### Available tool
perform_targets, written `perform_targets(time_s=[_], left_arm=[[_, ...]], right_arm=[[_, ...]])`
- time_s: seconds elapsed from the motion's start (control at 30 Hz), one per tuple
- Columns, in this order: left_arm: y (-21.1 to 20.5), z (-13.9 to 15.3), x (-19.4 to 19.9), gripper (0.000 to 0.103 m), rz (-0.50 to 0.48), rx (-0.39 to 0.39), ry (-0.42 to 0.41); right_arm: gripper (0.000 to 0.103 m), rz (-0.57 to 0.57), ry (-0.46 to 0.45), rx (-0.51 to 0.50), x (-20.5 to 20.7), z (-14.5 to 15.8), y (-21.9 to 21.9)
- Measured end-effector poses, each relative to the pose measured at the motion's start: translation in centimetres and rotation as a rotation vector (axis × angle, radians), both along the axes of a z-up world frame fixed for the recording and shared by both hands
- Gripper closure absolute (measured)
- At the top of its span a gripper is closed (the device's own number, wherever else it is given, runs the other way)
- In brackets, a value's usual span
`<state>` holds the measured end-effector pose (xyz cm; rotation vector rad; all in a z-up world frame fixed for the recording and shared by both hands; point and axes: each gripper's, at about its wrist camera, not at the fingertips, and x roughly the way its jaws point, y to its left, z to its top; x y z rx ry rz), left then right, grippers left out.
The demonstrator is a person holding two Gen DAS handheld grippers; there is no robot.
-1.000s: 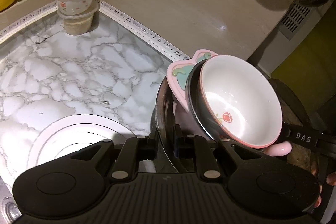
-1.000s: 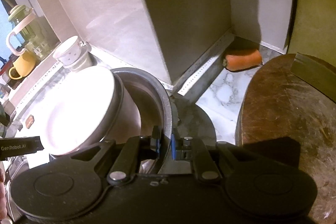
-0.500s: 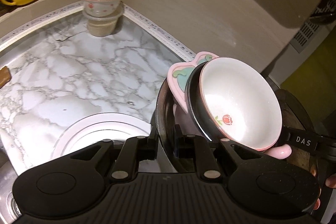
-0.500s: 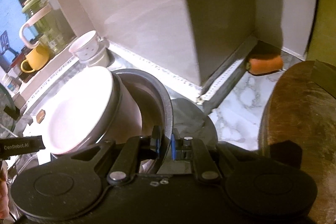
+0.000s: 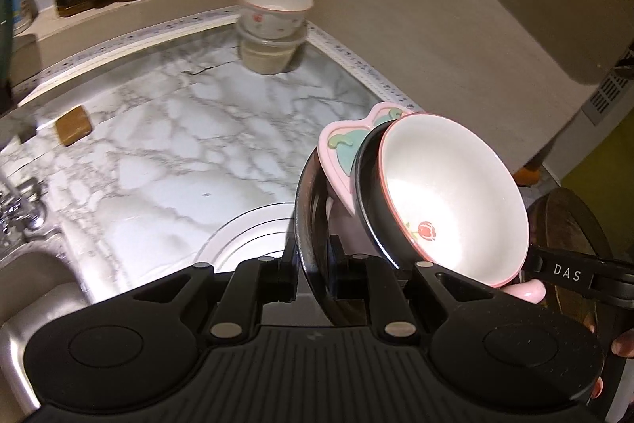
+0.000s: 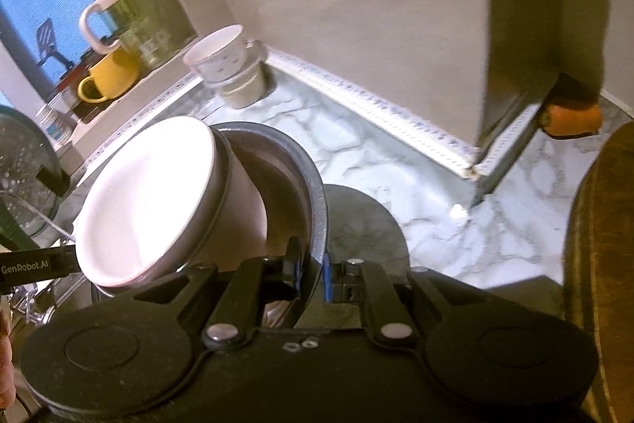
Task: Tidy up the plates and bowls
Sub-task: 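Carry the steel pot with both grippers over the counter toward the sink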
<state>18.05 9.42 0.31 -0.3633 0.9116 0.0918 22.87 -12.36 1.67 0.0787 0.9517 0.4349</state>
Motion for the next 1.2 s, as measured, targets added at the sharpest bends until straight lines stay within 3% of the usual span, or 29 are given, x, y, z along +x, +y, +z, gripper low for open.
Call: perform_targets(time_s=[0.6,1.2], left_arm=[[3.8,-2.3,-4.7,0.090,0.105,-0.010,0.022],[4.0,-4.5,-6.0,0.090,0.101,-0.014,0.053]], right_arm=[[0.091,0.101,0.032,-0.018,-2.0,-2.3,5.1],[0.091,0.121,0.039,-0.066,-3.4,-3.4,6.1]])
